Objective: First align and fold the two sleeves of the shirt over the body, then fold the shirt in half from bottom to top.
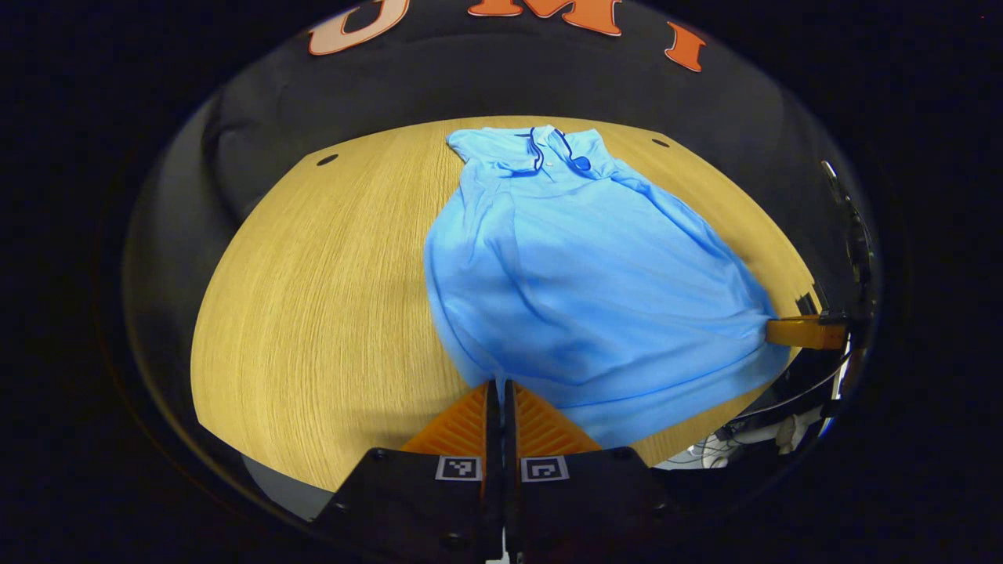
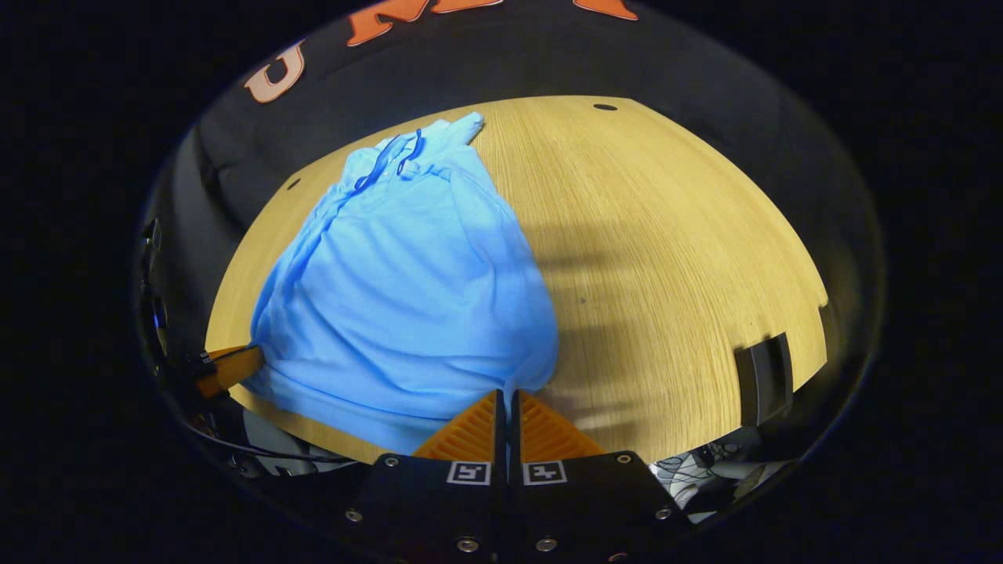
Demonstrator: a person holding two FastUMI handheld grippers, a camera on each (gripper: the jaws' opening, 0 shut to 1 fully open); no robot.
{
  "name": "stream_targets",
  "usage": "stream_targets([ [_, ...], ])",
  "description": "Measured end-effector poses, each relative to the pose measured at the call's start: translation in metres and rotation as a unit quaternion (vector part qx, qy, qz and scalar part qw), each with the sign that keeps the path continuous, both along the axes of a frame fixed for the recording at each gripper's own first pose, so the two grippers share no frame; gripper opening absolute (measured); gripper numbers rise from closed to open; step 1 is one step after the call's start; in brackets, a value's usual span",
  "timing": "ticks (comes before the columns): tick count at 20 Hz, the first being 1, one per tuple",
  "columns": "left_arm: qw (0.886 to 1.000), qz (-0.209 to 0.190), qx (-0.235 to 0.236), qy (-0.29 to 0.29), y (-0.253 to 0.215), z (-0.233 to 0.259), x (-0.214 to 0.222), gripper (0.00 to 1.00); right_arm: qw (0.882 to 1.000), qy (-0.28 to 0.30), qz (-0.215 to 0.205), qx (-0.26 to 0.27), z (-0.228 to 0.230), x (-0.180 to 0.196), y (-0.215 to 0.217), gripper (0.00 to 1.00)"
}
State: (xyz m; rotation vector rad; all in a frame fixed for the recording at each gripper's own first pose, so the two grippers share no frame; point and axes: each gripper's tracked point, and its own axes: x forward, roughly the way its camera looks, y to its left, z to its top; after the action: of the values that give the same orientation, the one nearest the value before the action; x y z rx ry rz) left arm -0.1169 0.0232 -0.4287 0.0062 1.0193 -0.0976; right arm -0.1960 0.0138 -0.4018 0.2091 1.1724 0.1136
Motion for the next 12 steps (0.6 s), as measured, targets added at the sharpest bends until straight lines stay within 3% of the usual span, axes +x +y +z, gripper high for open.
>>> stream_targets([
  [12, 0.997, 0.012, -0.013, -0.079, 0.0, 0.069, 0.065, 0.05, 0.996, -0.086, -0.018, 0.031, 0.057, 0.08, -0.001, 0.01],
])
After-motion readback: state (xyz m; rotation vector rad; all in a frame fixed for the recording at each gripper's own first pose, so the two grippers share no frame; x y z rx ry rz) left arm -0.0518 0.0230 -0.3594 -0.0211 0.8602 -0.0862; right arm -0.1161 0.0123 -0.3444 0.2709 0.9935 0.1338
